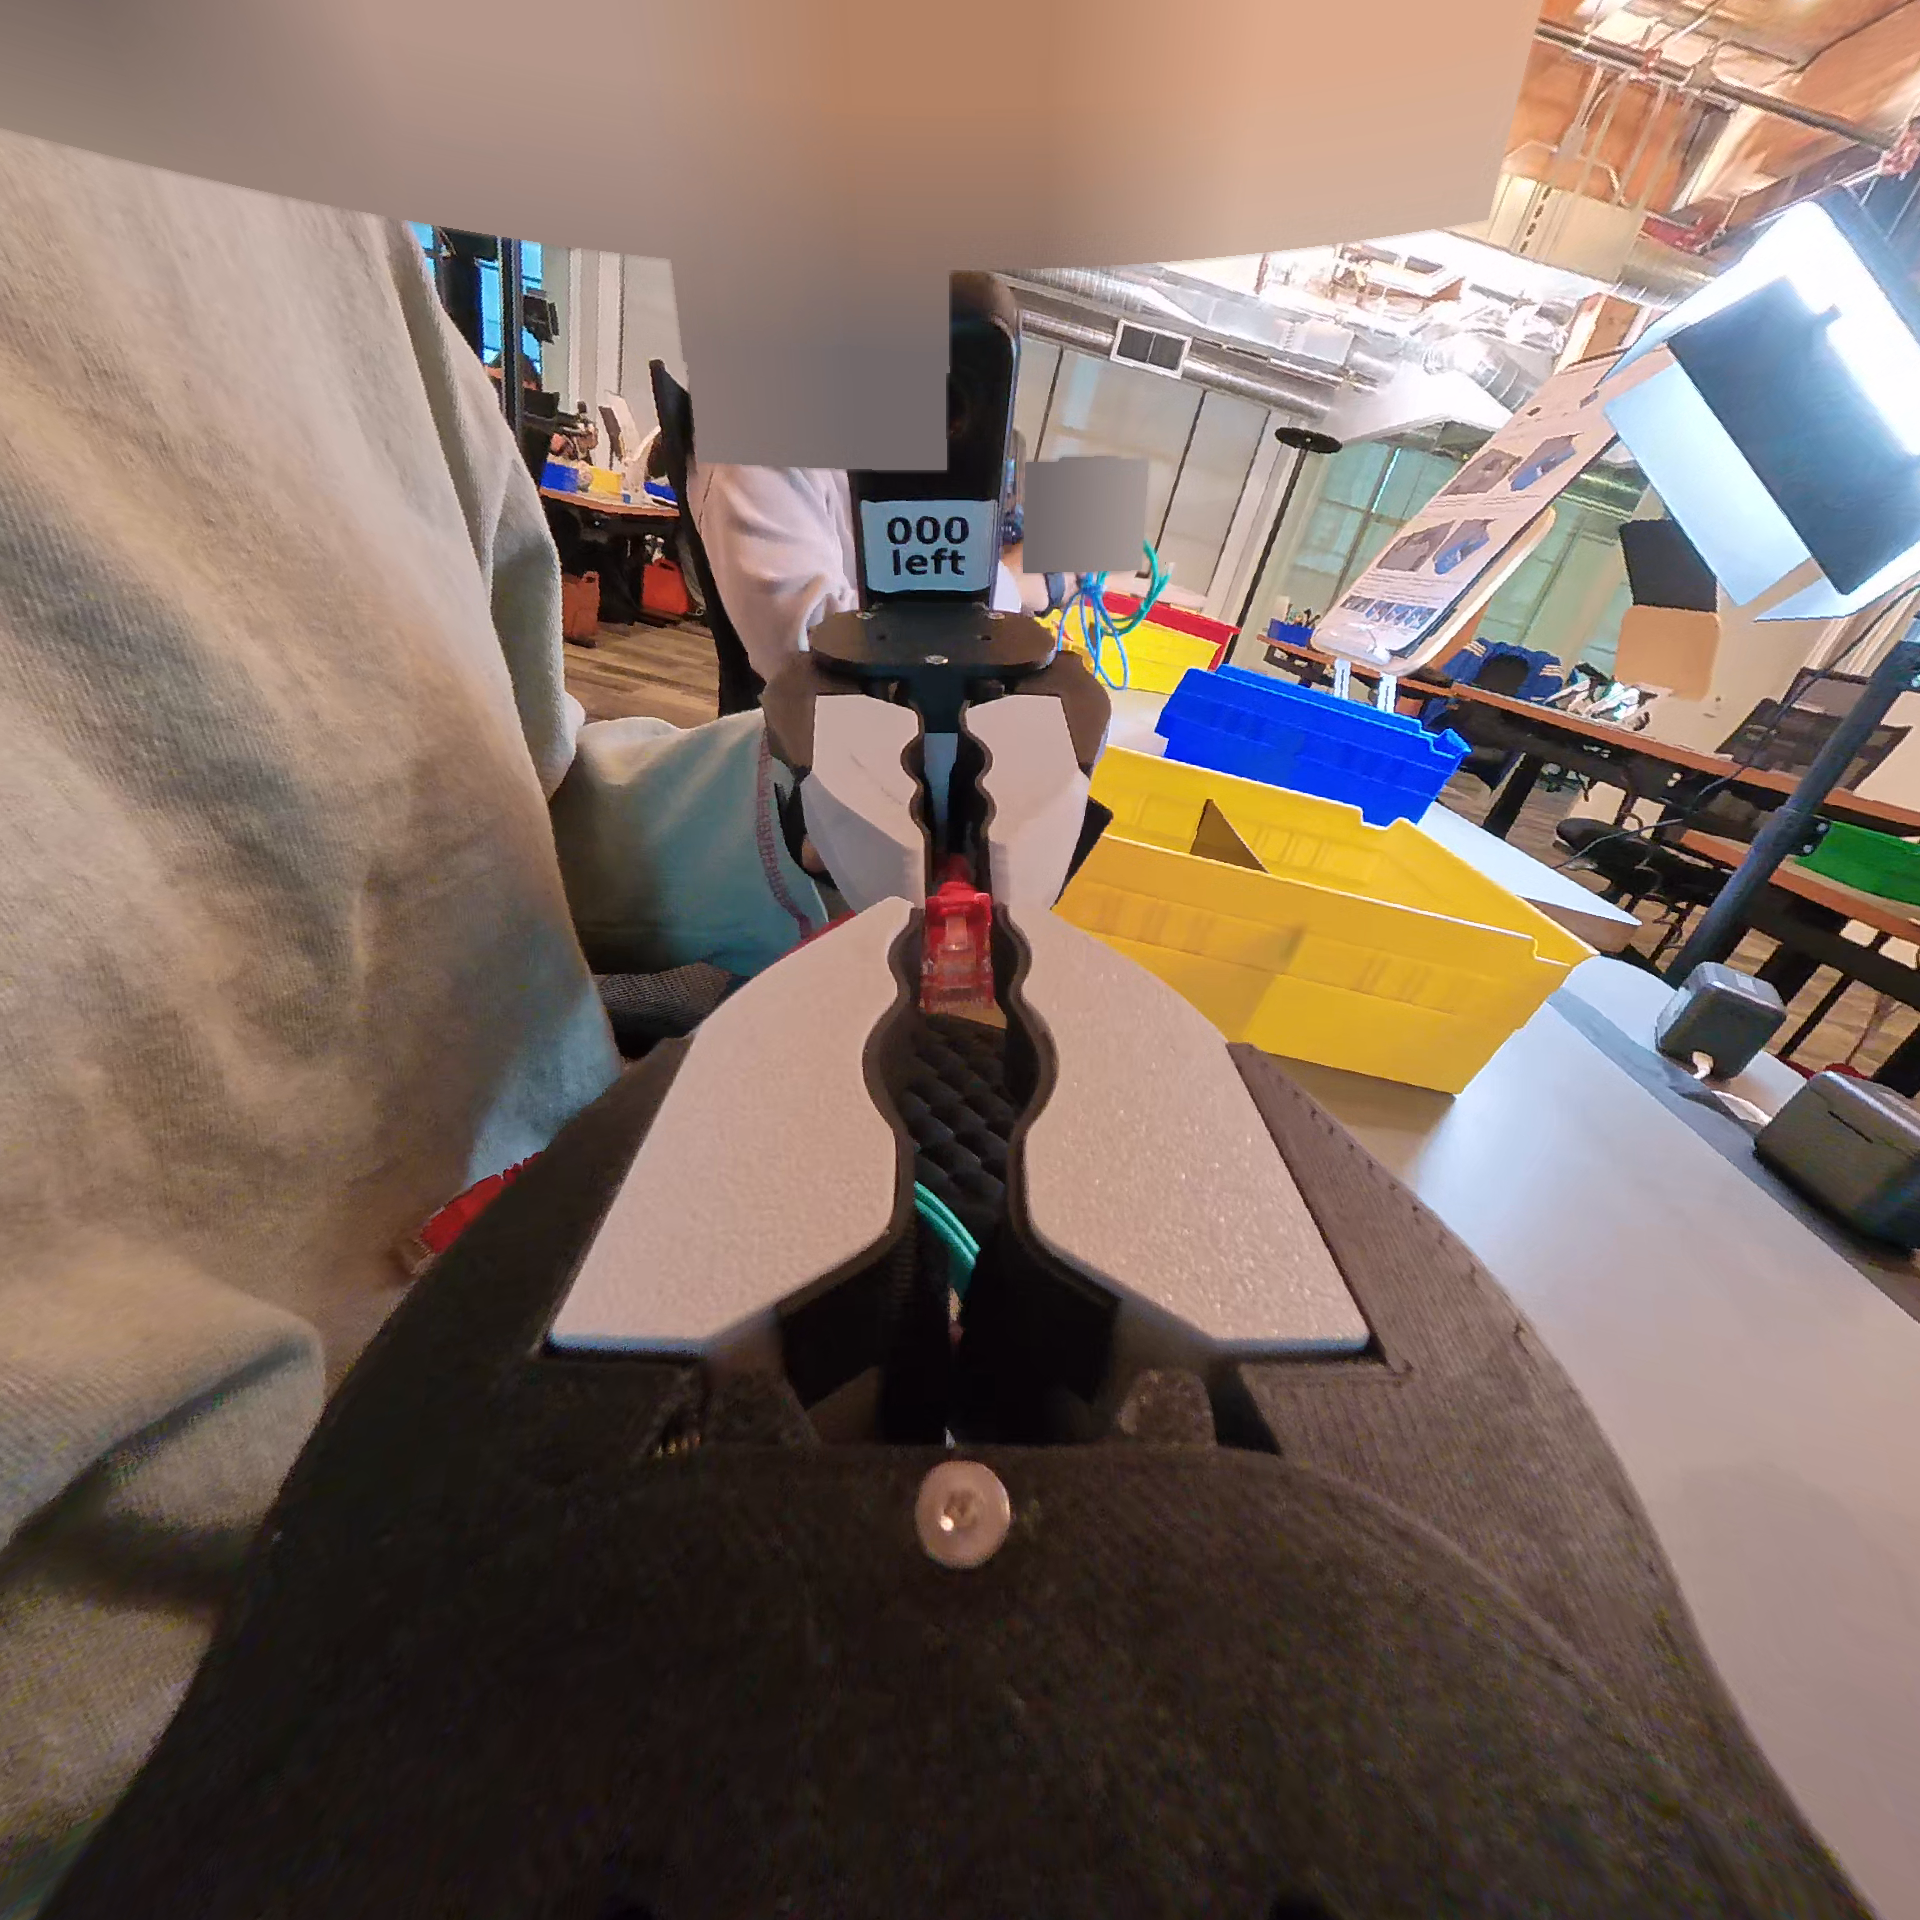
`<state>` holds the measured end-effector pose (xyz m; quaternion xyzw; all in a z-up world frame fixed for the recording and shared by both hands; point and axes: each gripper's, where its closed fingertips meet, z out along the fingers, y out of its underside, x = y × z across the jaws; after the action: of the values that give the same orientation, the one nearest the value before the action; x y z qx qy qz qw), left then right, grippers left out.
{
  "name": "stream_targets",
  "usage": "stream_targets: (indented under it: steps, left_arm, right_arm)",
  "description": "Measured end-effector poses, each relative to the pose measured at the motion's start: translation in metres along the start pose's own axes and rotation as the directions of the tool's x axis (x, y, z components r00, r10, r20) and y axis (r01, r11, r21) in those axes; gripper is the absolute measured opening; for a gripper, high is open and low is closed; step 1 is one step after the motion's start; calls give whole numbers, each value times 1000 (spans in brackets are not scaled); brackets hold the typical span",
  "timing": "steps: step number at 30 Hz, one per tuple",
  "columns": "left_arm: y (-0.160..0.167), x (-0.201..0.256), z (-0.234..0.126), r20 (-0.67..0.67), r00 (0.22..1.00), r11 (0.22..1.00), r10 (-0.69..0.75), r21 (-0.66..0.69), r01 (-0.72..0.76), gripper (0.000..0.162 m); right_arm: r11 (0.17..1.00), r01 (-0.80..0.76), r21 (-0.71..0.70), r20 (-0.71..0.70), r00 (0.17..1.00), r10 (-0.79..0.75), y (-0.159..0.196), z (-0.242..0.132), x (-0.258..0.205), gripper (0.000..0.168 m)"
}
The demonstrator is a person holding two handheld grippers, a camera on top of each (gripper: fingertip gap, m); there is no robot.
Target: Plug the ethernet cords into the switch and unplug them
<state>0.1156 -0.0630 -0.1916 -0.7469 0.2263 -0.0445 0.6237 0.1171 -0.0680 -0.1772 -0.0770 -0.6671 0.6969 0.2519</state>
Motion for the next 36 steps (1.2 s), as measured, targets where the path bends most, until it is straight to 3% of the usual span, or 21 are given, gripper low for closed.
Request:
stream_targets:
  steps: [3,4,6,8,11,17,23,28,33,36]
  left_arm:
    - [9,-2,0,9,999,996,-34,-84,35,9]
    - [14,-4,-4,17,999,992,-29,-126,31,9]
    - [21,-14,-15,59,998,981,-33,-187,43,10]
    - [26,-20,-28,77,996,971,-41,-230,58,10]
    - [34,-29,-41,107,993,955,-39,-289,69,10]
    - [47,-31,-43,64,997,932,-39,-358,60,10]
    - [51,-30,-35,41,999,935,-34,-352,46,10]
    - [59,-35,-31,55,997,935,-48,-350,64,10]
    - [63,-37,-25,42,995,923,-86,-373,95,10]
    - [61,-39,-17,46,995,925,-86,-367,97,10]
  right_arm:
    - [997,-6,-71,-4,1000,6,9,-2,2,13]
    - [993,-12,-119,-26,1000,9,13,-6,6,22]
    - [966,-28,-255,-92,996,5,29,-23,18,58]
    - [898,-79,-432,-152,988,13,56,-48,27,81]
    - [756,-140,-639,-184,983,27,94,-80,28,97]
    - [562,-210,-800,-160,978,137,134,-97,26,97]
    - [444,-248,-861,-121,948,294,152,-98,21,75]
    - [485,-200,-852,-97,969,228,151,-96,22,72]
    - [681,-49,-731,-40,999,30,118,-86,26,71]
    - [707,-19,-707,-43,999,-15,105,-79,24,71]
